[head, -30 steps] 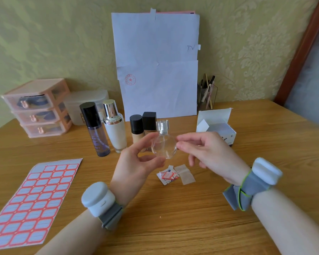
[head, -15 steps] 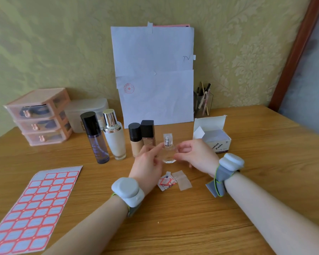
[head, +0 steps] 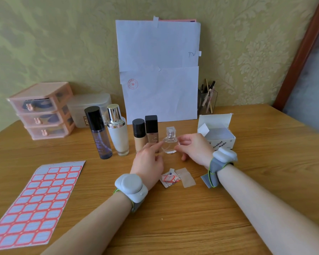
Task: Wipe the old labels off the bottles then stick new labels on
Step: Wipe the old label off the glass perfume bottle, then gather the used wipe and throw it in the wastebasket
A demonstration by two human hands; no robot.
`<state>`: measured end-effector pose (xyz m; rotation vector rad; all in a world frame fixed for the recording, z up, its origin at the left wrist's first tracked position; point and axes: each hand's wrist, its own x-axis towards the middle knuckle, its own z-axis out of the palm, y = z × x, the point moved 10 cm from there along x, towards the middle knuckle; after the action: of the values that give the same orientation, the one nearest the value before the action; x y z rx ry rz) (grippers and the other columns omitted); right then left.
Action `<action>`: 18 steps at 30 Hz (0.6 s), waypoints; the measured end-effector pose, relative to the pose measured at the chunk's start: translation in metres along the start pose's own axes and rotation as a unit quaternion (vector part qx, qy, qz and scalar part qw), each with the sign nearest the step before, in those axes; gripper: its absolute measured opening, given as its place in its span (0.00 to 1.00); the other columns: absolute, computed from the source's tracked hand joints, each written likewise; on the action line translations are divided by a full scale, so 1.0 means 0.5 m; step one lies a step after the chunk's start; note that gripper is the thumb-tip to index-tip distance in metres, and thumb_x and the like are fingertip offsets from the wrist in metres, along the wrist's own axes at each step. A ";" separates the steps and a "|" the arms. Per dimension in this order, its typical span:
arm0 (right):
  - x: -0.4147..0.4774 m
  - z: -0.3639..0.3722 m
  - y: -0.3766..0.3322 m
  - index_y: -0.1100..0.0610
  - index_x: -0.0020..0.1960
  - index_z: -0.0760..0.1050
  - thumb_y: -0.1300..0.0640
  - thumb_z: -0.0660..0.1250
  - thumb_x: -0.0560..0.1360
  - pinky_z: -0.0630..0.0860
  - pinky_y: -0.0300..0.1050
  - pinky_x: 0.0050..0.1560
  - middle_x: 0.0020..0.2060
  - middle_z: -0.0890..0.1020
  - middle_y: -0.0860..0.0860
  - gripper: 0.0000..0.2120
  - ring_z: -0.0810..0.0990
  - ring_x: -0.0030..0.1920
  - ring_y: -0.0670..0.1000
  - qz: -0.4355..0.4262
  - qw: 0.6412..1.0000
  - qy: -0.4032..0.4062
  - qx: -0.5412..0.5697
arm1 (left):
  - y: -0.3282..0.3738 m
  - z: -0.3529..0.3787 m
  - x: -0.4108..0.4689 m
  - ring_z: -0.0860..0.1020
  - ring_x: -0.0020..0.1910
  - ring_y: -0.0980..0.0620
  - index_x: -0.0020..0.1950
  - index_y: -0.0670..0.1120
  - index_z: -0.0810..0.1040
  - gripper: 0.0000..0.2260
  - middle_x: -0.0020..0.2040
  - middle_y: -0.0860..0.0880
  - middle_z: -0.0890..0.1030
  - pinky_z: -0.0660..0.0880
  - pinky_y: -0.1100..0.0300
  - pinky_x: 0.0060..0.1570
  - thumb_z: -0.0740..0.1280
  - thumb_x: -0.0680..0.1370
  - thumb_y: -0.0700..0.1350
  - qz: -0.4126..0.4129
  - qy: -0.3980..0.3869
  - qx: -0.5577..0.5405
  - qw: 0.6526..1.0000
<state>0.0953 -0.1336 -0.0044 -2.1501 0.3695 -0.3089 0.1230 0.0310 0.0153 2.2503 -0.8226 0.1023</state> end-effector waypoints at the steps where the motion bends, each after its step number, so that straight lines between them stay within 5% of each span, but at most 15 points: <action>1: -0.002 -0.001 0.000 0.58 0.66 0.76 0.56 0.72 0.75 0.74 0.31 0.36 0.54 0.85 0.53 0.20 0.80 0.27 0.43 0.003 1.000 0.003 0.001 | -0.003 -0.005 -0.002 0.78 0.57 0.50 0.73 0.49 0.74 0.21 0.65 0.50 0.78 0.73 0.62 0.57 0.63 0.80 0.36 -0.003 0.000 0.000 1.000; 5: -0.033 -0.025 -0.012 0.57 0.68 0.74 0.56 0.71 0.76 0.68 0.27 0.25 0.58 0.81 0.49 0.22 0.82 0.31 0.50 0.009 0.999 0.030 0.004 | -0.015 -0.043 -0.021 0.76 0.43 0.61 0.62 0.52 0.81 0.12 0.52 0.57 0.80 0.71 0.72 0.44 0.66 0.80 0.41 -0.008 -0.018 0.007 1.000; 8: -0.077 -0.058 -0.040 0.50 0.57 0.81 0.53 0.70 0.76 0.70 0.26 0.30 0.50 0.83 0.42 0.09 0.79 0.26 0.41 -0.042 0.997 0.048 -0.050 | -0.023 -0.059 -0.063 0.77 0.41 0.62 0.52 0.57 0.83 0.06 0.45 0.61 0.79 0.70 0.75 0.37 0.70 0.79 0.47 -0.005 -0.078 0.007 0.997; 12: -0.128 -0.039 -0.039 0.45 0.50 0.84 0.49 0.72 0.74 0.67 0.29 0.38 0.42 0.82 0.38 0.05 0.77 0.38 0.33 -0.065 0.989 -0.011 -0.133 | -0.029 -0.051 -0.126 0.77 0.42 0.65 0.50 0.59 0.84 0.04 0.45 0.60 0.81 0.69 0.79 0.41 0.72 0.77 0.50 0.002 -0.139 0.027 0.990; 15: -0.138 -0.010 -0.025 0.47 0.53 0.83 0.47 0.73 0.73 0.70 0.33 0.42 0.44 0.82 0.40 0.09 0.78 0.42 0.35 -0.045 0.982 -0.068 -0.168 | -0.030 -0.047 -0.119 0.76 0.42 0.61 0.56 0.56 0.84 0.08 0.47 0.59 0.80 0.70 0.73 0.43 0.70 0.78 0.52 -0.009 -0.110 0.051 0.993; 18: -0.142 -0.007 -0.018 0.46 0.54 0.83 0.46 0.73 0.72 0.71 0.33 0.44 0.45 0.82 0.39 0.11 0.78 0.46 0.37 -0.038 0.980 -0.080 -0.179 | -0.032 -0.034 -0.096 0.79 0.49 0.53 0.57 0.57 0.83 0.11 0.47 0.57 0.79 0.78 0.56 0.51 0.67 0.79 0.57 -0.046 -0.087 0.079 0.992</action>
<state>0.0296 -0.1045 -0.0009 -2.5276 0.2656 -0.1165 0.0969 0.0762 0.0033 2.4691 -0.8243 -0.0757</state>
